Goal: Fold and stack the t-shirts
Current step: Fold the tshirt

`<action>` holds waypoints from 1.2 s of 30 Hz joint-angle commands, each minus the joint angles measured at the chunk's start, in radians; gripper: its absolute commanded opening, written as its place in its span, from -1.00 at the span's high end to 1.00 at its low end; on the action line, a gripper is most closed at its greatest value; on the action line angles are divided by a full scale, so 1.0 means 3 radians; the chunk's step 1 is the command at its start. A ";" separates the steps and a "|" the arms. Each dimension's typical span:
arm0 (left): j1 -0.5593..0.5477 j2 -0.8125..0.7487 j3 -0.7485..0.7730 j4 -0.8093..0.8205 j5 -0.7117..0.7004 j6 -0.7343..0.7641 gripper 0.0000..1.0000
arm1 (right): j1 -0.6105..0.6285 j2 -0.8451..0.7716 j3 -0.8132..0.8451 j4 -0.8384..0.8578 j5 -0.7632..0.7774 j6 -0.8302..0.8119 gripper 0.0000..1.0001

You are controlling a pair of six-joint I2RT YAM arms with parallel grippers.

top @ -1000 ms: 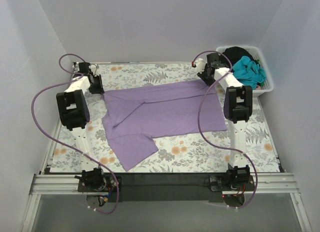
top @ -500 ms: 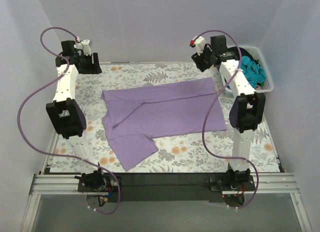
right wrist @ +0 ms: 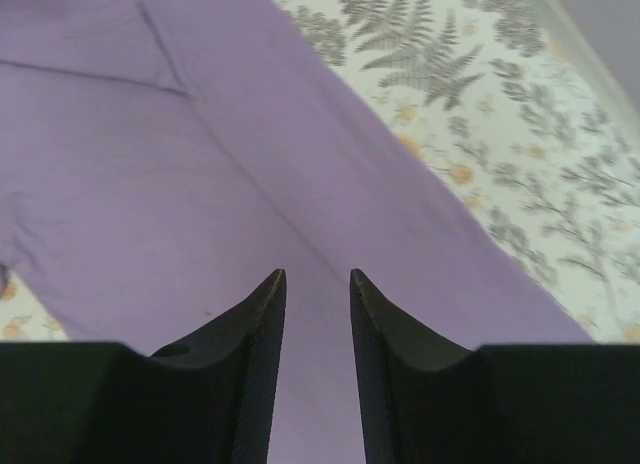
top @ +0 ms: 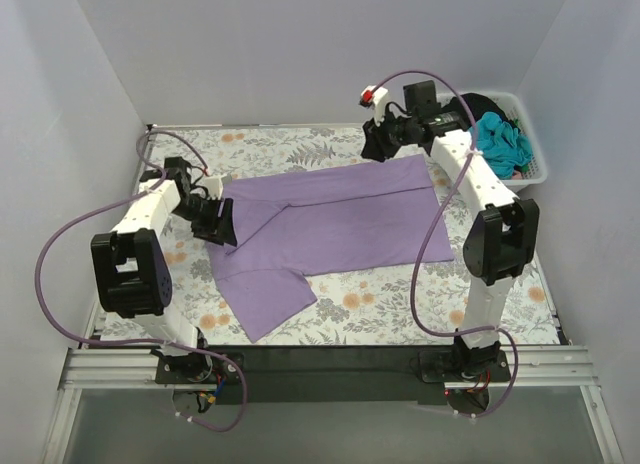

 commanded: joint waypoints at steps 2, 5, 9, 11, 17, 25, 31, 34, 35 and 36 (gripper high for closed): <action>-0.0069 -0.0209 -0.0285 0.0085 -0.0091 -0.0017 0.06 | 0.0342 0.0282 0.0157 -0.0061 -0.0540 0.0360 0.27; -0.0074 -0.0219 -0.0423 0.0197 -0.0102 -0.0058 0.08 | 0.0561 0.0640 0.0478 0.0087 -0.0643 0.0656 0.31; -0.0074 -0.0224 -0.0510 0.0310 -0.0067 -0.0140 0.10 | 0.0904 0.1055 0.0883 0.0312 -0.0465 0.0821 0.29; -0.0074 -0.0229 -0.0571 0.0341 -0.0041 -0.0156 0.10 | 0.1124 0.1254 0.1026 0.0434 -0.0343 0.0857 0.27; -0.0074 -0.0199 -0.0704 0.0463 0.0000 -0.0278 0.10 | 0.1349 0.1526 0.0976 0.1134 -0.0194 0.1132 -0.01; -0.0074 -0.0188 -0.0740 0.0571 0.0005 -0.0329 0.11 | 0.1441 0.1751 0.0909 0.1937 -0.0061 0.1266 -0.15; -0.0074 -0.0209 -0.0755 0.0643 -0.0046 -0.0391 0.11 | 0.1498 0.1930 0.0920 0.2127 -0.0102 0.1291 -0.15; -0.0074 -0.0209 -0.0745 0.0668 -0.0026 -0.0447 0.08 | 0.1503 0.2007 0.0919 0.2178 -0.0071 0.1317 -0.15; -0.0074 -0.0204 -0.0750 0.0663 -0.0015 -0.0452 0.08 | 0.1503 0.2022 0.0914 0.2214 -0.0061 0.1322 -0.15; -0.0074 -0.0204 -0.0750 0.0668 0.0000 -0.0452 0.08 | 0.1508 0.2047 0.0909 0.2235 -0.0051 0.1337 -0.15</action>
